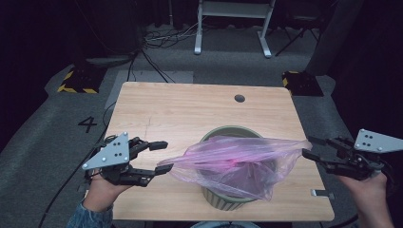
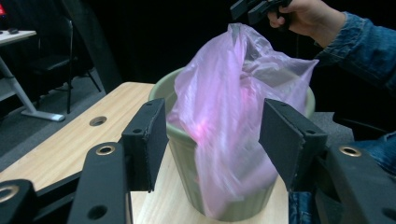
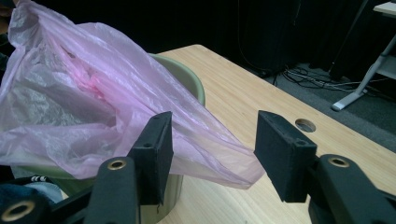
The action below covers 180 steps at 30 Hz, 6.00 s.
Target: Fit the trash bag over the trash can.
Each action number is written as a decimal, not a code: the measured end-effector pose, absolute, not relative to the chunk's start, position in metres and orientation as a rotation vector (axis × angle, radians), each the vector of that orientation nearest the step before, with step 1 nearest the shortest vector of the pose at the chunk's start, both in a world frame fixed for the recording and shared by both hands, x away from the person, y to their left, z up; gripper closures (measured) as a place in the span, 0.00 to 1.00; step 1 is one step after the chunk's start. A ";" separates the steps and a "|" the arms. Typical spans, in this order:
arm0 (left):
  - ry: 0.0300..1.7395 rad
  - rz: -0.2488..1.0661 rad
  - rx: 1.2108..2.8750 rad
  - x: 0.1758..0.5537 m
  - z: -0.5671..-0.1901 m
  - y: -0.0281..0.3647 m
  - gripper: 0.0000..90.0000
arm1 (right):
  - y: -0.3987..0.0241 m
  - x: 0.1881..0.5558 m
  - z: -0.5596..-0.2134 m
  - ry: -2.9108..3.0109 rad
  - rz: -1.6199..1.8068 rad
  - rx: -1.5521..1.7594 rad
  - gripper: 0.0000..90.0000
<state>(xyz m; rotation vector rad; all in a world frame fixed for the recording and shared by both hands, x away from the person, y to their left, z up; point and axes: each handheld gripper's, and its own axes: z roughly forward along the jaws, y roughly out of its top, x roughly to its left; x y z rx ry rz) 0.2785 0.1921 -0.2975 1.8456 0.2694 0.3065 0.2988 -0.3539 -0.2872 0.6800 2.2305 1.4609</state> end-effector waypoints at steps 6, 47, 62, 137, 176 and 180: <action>0.243 0.270 1.944 0.289 -0.296 0.159 0.48 | -0.353 0.307 -0.289 2.221 1.483 0.726 0.41; 0.622 0.519 1.890 0.360 -0.339 0.144 1.00 | -0.327 0.357 -0.319 2.335 1.403 0.870 0.99; 0.701 0.395 2.000 0.387 -0.375 0.123 0.99 | -0.301 0.388 -0.351 2.409 1.342 0.943 0.94; 0.319 0.312 1.963 0.293 -0.344 0.142 0.99 | -0.299 0.297 -0.320 2.440 1.323 0.558 1.00; 0.009 0.101 2.120 0.265 -0.386 0.122 1.00 | -0.311 0.269 -0.407 2.768 1.243 0.655 1.00; 0.091 0.080 2.151 0.277 -0.403 0.125 1.00 | -0.316 0.275 -0.420 2.772 1.173 0.722 1.00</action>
